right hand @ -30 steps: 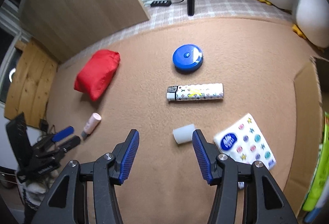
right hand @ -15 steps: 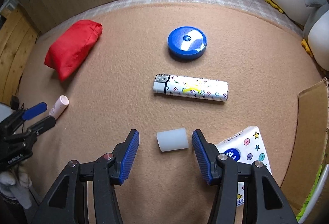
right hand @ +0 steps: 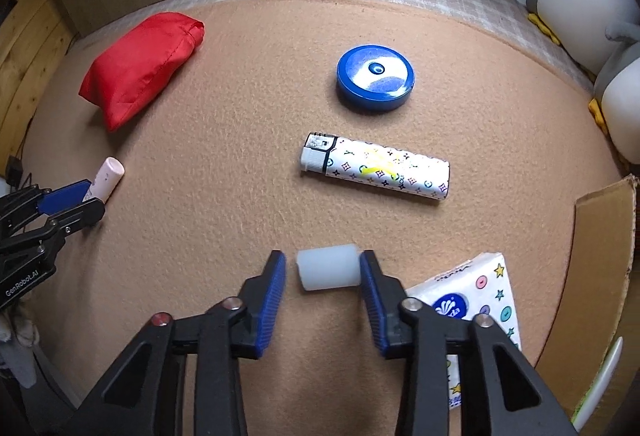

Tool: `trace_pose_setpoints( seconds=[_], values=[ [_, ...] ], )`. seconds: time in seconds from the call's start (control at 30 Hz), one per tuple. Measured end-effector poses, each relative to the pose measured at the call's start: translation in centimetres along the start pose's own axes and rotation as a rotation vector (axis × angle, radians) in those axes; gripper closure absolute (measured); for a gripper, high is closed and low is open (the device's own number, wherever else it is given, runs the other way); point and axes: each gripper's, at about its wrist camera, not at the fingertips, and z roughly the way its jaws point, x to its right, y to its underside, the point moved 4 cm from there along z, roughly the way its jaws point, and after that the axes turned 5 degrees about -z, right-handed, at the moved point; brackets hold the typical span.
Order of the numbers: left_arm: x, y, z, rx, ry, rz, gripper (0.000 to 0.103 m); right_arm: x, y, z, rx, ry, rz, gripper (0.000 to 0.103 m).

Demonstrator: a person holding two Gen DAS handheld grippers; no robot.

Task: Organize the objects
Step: 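Grasp the pink-and-white bottle with the left gripper while the right gripper grasps the white foam block, then carry the bottle into the box with the left gripper while the right gripper drops the foam block there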

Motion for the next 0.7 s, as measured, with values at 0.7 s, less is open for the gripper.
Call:
trace_pose_setpoints(
  seconds=[0.7],
  values=[
    [1.6,0.2,-4.0,0.078,0.068,-0.04,0.08,1.6,1.8,-5.8,0.138,-0.098,0.054,0.08]
  ],
)
